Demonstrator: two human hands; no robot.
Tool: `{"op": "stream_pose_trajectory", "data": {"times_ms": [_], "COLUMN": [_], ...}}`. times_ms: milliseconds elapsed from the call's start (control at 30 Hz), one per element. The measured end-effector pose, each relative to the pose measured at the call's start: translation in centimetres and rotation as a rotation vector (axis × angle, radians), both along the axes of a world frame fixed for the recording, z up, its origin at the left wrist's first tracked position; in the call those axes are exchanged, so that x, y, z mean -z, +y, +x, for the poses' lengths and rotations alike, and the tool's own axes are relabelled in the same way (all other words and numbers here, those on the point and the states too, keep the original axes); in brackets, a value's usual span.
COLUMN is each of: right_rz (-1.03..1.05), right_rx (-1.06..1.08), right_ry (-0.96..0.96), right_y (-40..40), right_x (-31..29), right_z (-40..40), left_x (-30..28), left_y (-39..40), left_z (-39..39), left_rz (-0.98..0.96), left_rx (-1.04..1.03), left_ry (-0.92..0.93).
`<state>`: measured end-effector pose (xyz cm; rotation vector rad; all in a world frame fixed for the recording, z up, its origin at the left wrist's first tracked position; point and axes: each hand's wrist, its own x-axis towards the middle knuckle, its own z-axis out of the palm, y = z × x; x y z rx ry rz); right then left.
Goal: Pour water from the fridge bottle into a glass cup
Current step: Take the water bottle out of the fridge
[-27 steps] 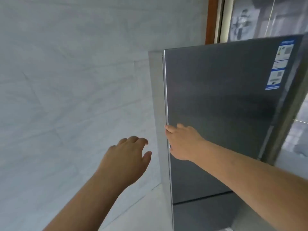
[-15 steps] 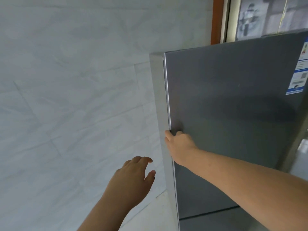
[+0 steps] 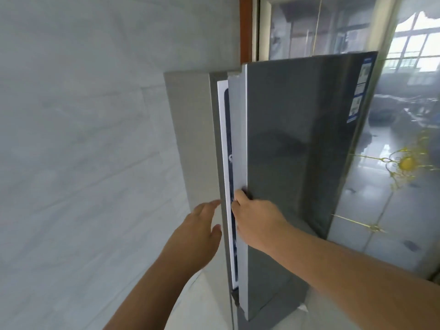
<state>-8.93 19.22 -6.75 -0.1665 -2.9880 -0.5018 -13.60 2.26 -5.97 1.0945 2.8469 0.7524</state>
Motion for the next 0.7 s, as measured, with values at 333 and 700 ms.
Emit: {"op": "stream_pose_trajectory", "data": {"times_ms": [333, 700], "right_rz": [-0.115, -0.309], "right_rx": [0.408, 0.653], "right_ry": [0.176, 0.236], "right_y": [0.2, 5.8], "right_x": [-1.2, 0.2], "right_z": [12.7, 21.3], "left_x": [4.5, 11.0], "left_y": [9.9, 20.8], "left_z": [2.2, 12.1], "left_rz": [-0.086, -0.094], "left_rx": [0.433, 0.797], "left_ry": [0.128, -0.139]}}
